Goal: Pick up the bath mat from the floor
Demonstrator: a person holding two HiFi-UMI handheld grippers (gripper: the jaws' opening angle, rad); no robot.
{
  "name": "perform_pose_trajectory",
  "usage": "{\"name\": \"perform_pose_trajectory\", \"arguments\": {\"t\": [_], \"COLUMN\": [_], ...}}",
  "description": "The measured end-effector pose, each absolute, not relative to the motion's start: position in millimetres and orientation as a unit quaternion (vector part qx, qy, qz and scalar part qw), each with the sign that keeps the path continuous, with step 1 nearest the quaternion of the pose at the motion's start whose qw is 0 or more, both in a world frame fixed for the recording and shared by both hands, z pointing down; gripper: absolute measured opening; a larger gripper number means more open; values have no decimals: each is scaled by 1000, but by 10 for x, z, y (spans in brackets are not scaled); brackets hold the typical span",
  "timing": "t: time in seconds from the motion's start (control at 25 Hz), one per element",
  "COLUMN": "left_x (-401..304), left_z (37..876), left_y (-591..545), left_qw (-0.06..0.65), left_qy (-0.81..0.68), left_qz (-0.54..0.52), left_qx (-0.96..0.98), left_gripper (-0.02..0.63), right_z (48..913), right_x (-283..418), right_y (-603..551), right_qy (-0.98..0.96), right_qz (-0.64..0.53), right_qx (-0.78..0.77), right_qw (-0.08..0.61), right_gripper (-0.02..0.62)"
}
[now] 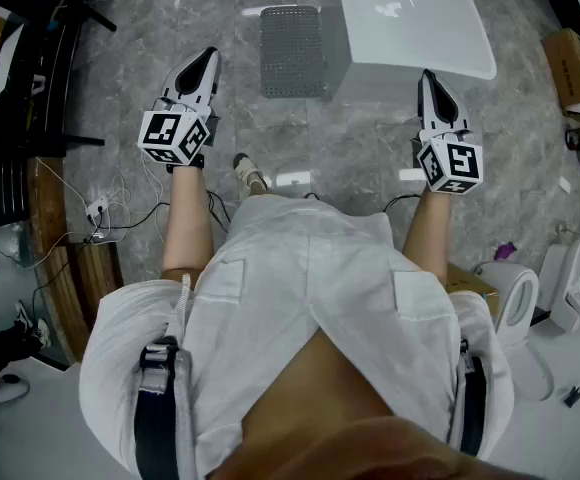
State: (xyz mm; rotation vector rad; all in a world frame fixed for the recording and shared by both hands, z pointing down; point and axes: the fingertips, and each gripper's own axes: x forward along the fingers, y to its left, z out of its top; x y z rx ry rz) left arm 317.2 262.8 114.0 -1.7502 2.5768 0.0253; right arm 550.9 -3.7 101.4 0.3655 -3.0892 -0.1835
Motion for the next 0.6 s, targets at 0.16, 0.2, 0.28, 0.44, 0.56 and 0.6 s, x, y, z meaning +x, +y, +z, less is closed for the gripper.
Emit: {"name": "perform_pose_trajectory", "arguments": {"t": [0.16,0.2,0.28,0.44,0.56,0.6], "left_x": [3186,3193,3193,3197,3204,3202], "left_z": [1158,1163,1169,1174,1178,1184], "left_y": [2638,2631,2619,2641,2645,2644], "left_qw": [12,12,12,11,9,9], "left_qy": [827,826,826,825,825,825], "left_qz": [9,8,7,10,12,12], "left_qx": [-562,-563,-564,-564,-565,-565], "left_gripper": [17,17,17,17,17,17], "right_z": [1018,1017,1022,1051,1063,1073], "right_x": [5511,5515,5515,5527,5515,5504], "right_y": [-5,-7,-11,16,38,42], "right_qy": [-991,-991,-991,-992,-993,-993], "right_qz": [-60,-60,-60,-57,-55,-56], "right_qx": [117,117,118,114,102,102], "right_qw": [12,11,11,12,11,11], "right_gripper": [26,26,26,26,26,28]}}
